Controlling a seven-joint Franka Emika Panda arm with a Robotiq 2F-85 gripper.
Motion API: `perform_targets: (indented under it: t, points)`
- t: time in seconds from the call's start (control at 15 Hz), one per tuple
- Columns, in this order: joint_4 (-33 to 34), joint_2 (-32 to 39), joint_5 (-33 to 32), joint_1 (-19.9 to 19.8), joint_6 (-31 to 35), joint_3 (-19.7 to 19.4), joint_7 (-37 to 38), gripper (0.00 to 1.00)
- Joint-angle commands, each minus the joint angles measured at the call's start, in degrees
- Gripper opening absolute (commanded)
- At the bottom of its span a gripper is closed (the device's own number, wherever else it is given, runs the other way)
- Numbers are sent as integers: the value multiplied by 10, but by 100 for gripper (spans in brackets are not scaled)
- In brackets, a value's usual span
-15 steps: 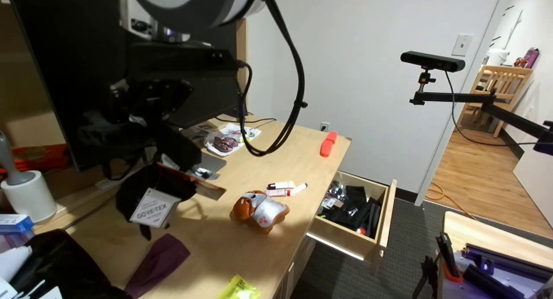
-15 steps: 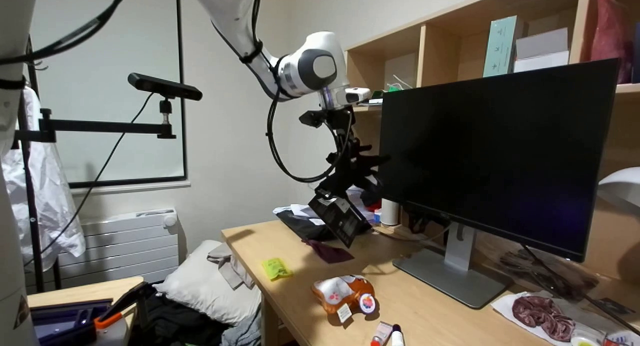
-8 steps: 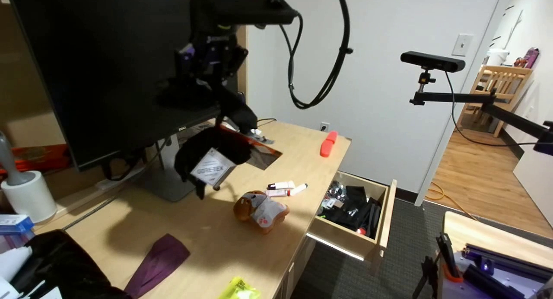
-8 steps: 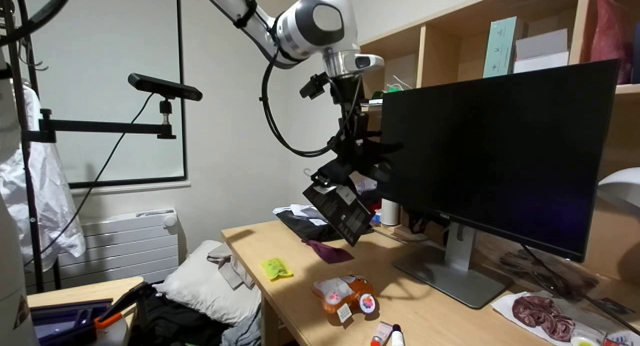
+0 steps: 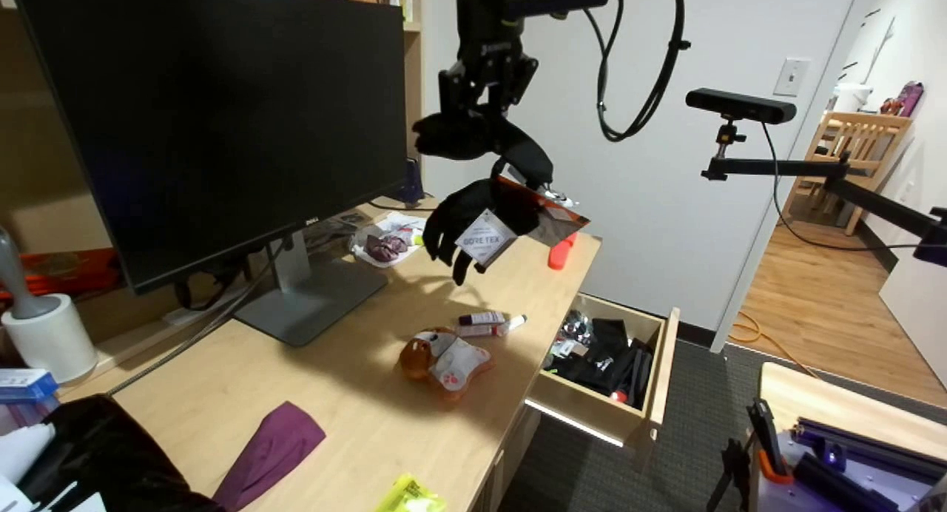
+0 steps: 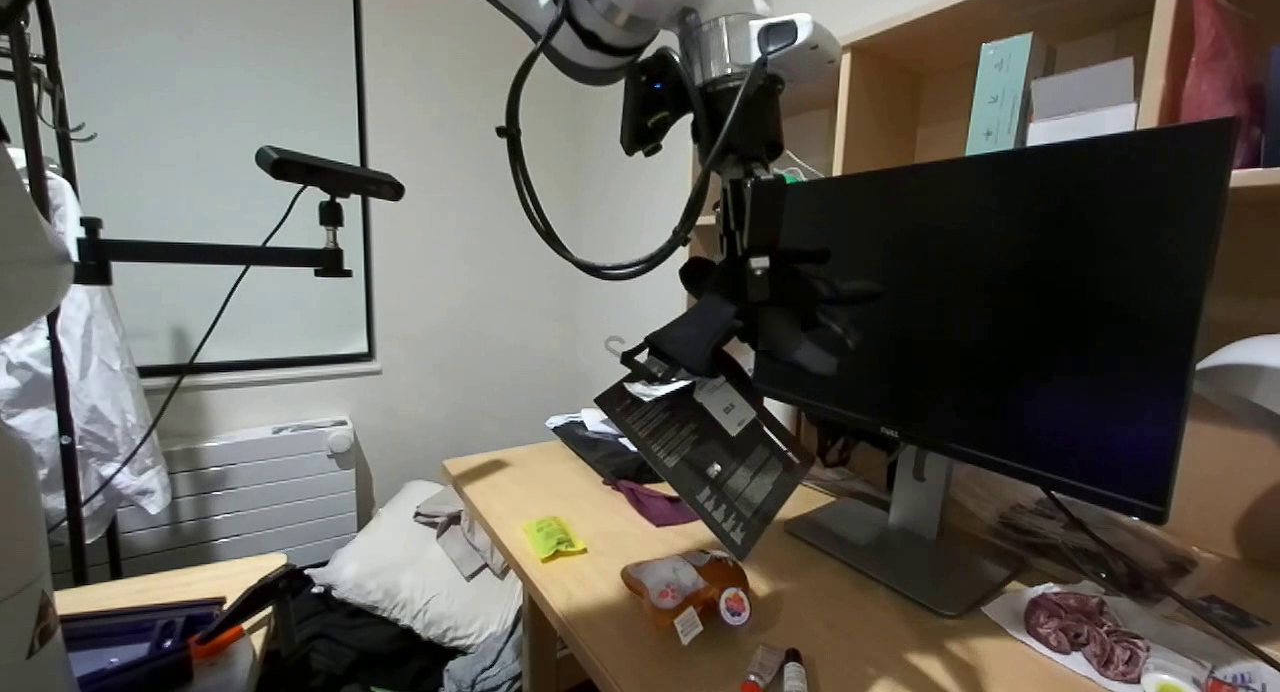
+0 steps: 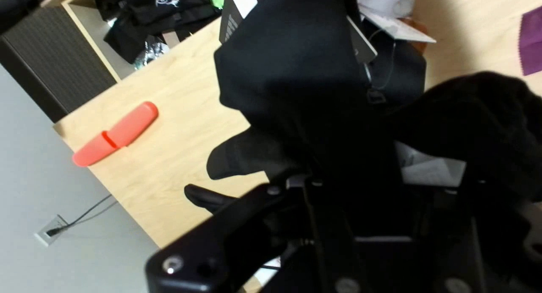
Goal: Pick the pair of gloves on the desk and put them in the drawer
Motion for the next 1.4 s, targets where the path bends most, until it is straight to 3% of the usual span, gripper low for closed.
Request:
perform_targets:
  t: [0.0, 0.27, 0.33, 0.87, 1.33]
  points:
    - [-28, 1, -23, -34, -32, -6, 5, 9]
    - [-55, 41, 24, -37, -62, -12, -52, 9]
    - [-53, 24, 0, -42, -48, -14, -18, 10]
    - [-65, 35, 9, -38, -42, -10, -30, 9]
    - [-8, 44, 12, -89, -36, -68, -41, 9]
